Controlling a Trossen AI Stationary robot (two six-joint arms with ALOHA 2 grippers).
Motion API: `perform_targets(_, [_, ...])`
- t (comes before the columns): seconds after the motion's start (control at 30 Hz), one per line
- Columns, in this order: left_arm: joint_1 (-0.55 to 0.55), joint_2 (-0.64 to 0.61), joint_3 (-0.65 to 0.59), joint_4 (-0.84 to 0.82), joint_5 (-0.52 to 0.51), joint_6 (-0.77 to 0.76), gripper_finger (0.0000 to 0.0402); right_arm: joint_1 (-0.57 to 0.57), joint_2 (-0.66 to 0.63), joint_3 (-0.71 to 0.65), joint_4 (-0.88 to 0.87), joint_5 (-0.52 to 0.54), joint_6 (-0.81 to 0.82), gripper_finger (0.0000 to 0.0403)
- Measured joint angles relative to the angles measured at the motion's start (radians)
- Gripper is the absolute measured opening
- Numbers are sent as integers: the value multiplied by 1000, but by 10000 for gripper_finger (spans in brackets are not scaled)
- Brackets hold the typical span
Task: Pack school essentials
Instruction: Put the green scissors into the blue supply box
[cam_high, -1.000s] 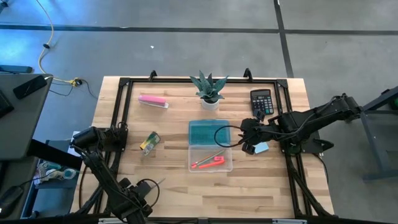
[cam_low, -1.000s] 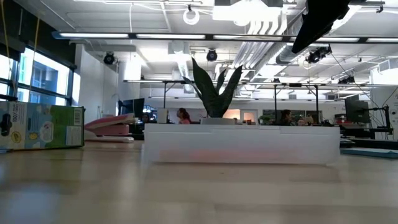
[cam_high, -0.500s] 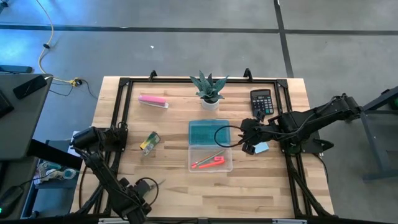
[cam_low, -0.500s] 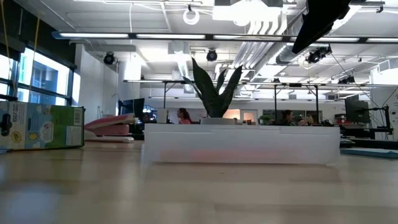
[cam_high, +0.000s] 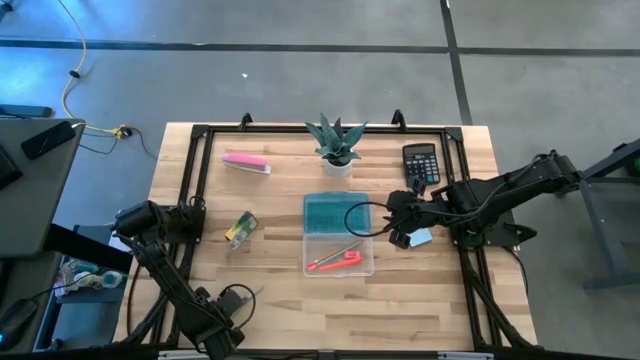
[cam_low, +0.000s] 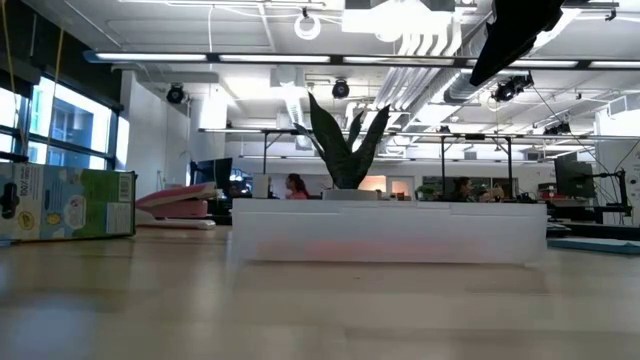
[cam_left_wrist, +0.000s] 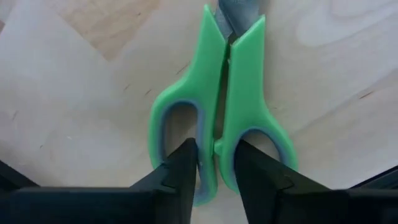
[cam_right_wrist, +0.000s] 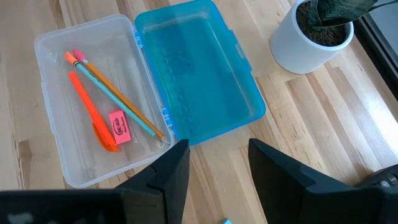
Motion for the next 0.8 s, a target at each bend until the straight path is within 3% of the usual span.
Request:
perform_targets(0.13, [0,0,0,0,-1,0,57,0,0,0,0,0,0,156])
perform_targets(0.8, [-1,2,23,-21,-37,50,63,0,0,0,0,0,0,156])
